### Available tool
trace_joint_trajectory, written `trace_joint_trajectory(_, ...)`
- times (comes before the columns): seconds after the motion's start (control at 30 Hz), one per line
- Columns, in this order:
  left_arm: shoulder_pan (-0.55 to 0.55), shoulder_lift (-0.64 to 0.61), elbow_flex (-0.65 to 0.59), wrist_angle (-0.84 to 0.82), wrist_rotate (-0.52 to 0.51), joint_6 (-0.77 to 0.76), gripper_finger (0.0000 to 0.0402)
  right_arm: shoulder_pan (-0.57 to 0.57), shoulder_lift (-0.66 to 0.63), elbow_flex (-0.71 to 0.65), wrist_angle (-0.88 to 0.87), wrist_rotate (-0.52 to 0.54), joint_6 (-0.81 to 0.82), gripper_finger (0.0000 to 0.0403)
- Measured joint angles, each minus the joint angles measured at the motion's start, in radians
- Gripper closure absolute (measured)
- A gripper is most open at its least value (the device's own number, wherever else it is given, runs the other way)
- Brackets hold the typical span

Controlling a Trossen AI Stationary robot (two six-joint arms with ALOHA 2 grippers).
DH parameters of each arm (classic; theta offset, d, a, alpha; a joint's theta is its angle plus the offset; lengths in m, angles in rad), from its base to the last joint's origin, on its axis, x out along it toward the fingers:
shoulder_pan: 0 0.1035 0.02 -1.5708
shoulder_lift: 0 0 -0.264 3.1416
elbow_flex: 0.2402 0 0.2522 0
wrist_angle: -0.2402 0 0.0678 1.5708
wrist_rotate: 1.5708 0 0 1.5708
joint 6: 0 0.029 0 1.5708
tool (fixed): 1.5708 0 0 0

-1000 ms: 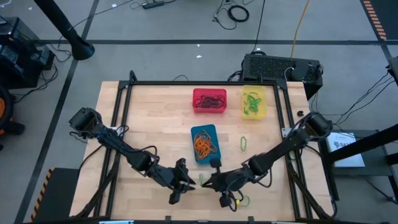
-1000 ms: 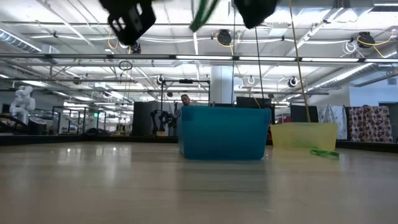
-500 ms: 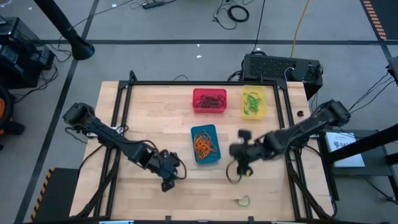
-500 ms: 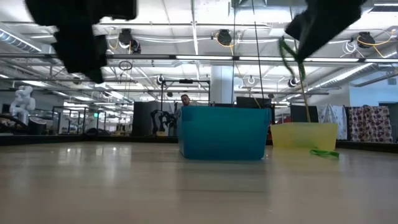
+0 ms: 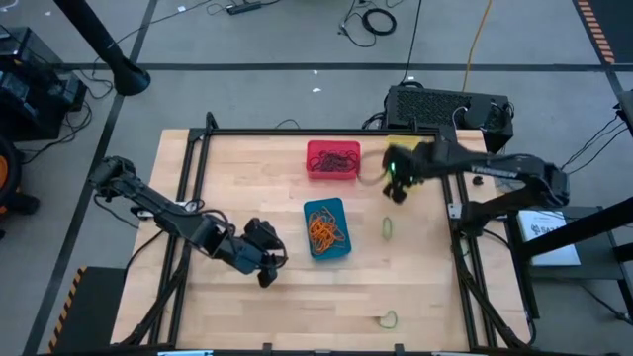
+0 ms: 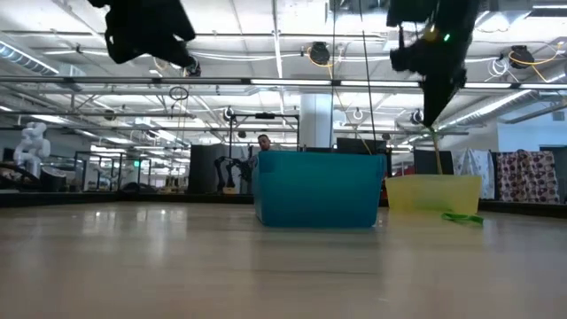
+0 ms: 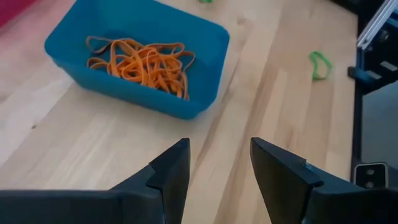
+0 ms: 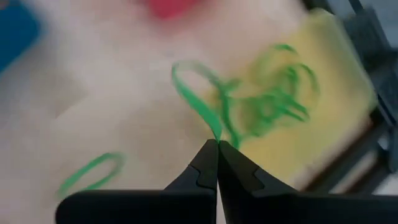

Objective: Sort rubber bands into baskets
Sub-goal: Put the green rubber band into the yellow bin

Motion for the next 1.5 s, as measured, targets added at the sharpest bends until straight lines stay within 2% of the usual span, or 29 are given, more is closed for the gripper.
trace_joint_trajectory(0.17, -0.004, 0.0, 0.0, 0.013, -0.002, -0.001, 0.0226, -0.237, 0.034, 0.0, 0.0, -0.005, -0.006, 0.0402)
trace_joint_trajectory(0.3, -0.015, 0.0, 0.0, 0.013, 0.001, -0.077, 0.0226, -0.357, 0.067, 0.0, 0.002, -0.009, -0.058, 0.0402)
trace_joint_trajectory(0.57, -0.078, -0.006, 0.0, -0.048, 0.049, -0.224, 0.0226, -0.454, 0.131, 0.0, 0.007, -0.013, -0.123, 0.0402)
trace_joint_trajectory(0.67, -0.096, -0.045, 0.0, -0.097, 0.103, -0.235, 0.0226, -0.468, 0.141, 0.0, 0.021, -0.069, -0.141, 0.0395)
trace_joint_trajectory(0.73, -0.11, -0.084, 0.0, -0.144, 0.1, -0.235, 0.0226, -0.473, 0.143, 0.0, 0.028, -0.09, -0.128, 0.0382)
trace_joint_trajectory(0.9, -0.13, -0.18, 0.0, -0.296, -0.019, -0.231, 0.0226, -0.473, 0.143, 0.0, 0.022, -0.089, -0.041, 0.0338)
trace_joint_trajectory(1.03, -0.125, -0.229, -0.001, -0.348, -0.041, -0.159, 0.0226, -0.469, 0.143, 0.0, -0.003, -0.106, 0.044, 0.0309)
trace_joint_trajectory(1.1, -0.123, -0.248, -0.009, -0.35, -0.042, -0.106, 0.0226, -0.469, 0.143, 0.0, -0.01, -0.186, 0.099, 0.03)
trace_joint_trajectory(1.2, -0.122, -0.258, -0.031, -0.352, -0.043, -0.014, 0.0226, -0.449, 0.135, 0.0, -0.012, -0.369, 0.179, 0.0294)
trace_joint_trajectory(1.27, -0.114, -0.259, -0.048, -0.35, -0.043, 0.056, 0.0226, -0.4, 0.119, 0.0, -0.005, -0.465, 0.226, 0.0295)
trace_joint_trajectory(1.33, -0.102, -0.258, -0.061, -0.349, -0.043, 0.119, 0.0226, -0.317, 0.095, 0.0, 0.028, -0.516, 0.28, 0.0299)
trace_joint_trajectory(1.5, -0.044, -0.257, -0.092, -0.331, -0.043, 0.241, 0.0227, -0.039, 0.022, -0.001, 0.17, -0.516, 0.519, 0.031)
